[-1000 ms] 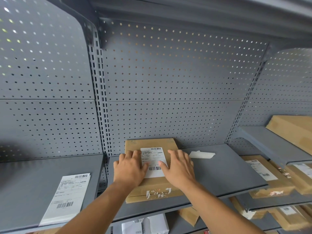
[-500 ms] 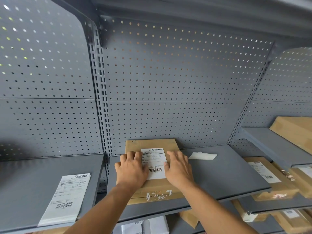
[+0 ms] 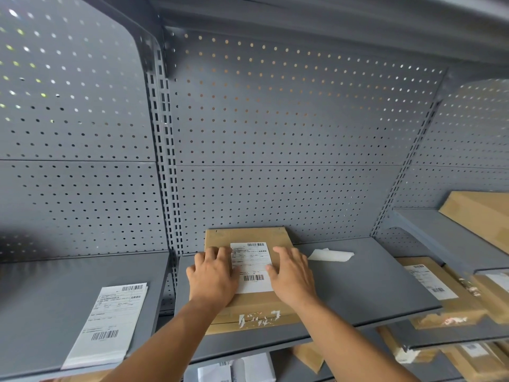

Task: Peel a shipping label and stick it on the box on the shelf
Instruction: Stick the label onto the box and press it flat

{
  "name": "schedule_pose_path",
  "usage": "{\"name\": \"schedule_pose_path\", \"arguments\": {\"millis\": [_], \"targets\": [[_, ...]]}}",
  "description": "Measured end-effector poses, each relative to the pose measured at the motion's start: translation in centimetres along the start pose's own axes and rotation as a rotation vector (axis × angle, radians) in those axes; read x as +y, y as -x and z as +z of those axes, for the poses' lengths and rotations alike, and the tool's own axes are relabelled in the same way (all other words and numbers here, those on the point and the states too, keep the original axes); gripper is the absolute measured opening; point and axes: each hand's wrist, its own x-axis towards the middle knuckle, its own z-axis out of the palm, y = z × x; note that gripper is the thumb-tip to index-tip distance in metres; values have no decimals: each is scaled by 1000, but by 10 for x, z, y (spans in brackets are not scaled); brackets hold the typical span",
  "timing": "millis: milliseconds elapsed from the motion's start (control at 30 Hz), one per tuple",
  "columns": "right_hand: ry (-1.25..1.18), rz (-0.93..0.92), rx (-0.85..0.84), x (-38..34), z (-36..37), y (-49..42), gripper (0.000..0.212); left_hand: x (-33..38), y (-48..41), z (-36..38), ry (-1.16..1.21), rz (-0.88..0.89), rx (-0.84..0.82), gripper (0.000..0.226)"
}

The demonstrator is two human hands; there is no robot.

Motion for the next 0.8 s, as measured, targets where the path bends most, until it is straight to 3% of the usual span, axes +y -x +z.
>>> {"name": "schedule_pose_path", "arguments": {"millis": [133,567,700,800], "targets": [[-12,12,-12,0,-2,-4,48,2,-2,-2,0,6,-6,39],[172,3,-55,-11,5,-32,97,8,-33,1,-127,-10,-9,75],[163,-5,-49,-10,6,-31,85,7,-31,3,-119,-16,-10,79],[117,-6,-36,-7,4,-31,60,6,-31,1,-70,-9,-9,64]]}}
